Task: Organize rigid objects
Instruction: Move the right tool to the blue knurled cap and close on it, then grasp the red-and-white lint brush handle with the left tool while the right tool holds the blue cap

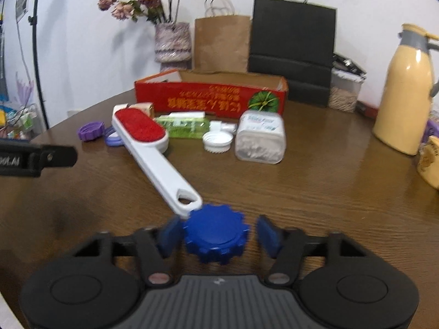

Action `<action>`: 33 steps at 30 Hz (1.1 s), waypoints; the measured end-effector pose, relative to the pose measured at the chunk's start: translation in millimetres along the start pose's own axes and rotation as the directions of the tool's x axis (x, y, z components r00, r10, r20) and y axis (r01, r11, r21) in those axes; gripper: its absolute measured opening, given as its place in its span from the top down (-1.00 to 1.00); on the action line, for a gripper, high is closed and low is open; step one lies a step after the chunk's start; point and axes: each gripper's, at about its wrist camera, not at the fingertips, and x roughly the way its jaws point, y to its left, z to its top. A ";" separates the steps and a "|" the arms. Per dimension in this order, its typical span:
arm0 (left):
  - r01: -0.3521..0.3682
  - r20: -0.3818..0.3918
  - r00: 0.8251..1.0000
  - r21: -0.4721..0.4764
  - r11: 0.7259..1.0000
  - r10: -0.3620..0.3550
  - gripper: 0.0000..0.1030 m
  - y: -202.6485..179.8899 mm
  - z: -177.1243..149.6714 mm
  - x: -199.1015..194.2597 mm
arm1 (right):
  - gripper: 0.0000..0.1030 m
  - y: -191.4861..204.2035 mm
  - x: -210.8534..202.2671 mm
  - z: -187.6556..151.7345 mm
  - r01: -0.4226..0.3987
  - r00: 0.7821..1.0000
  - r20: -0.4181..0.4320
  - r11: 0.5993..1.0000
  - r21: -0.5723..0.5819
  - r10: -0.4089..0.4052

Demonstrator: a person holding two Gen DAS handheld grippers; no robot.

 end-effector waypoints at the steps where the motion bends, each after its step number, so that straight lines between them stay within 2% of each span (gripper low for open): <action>1: -0.002 -0.001 1.000 -0.001 1.000 0.002 -1.00 -0.9 0.9 1.0 | -0.03 -0.9 0.3 -0.3 -0.006 1.000 0.002 1.000 -0.001 0.006; 16: -0.034 -0.029 0.999 0.006 0.999 0.034 -1.00 -33.4 13.1 22.6 | -0.03 -33.7 0.9 17.5 -0.021 0.998 0.060 1.000 -0.019 0.022; 24: -0.075 -0.043 0.996 0.009 0.997 0.076 -1.00 -56.2 21.2 36.3 | -0.03 -57.4 7.1 29.6 -0.020 0.997 0.080 1.000 -0.020 0.021; 33: -0.142 -0.083 0.987 -0.018 0.990 0.140 -1.00 -75.6 29.2 58.9 | -0.03 -74.2 21.6 47.8 -0.009 0.995 0.094 0.997 -0.083 0.017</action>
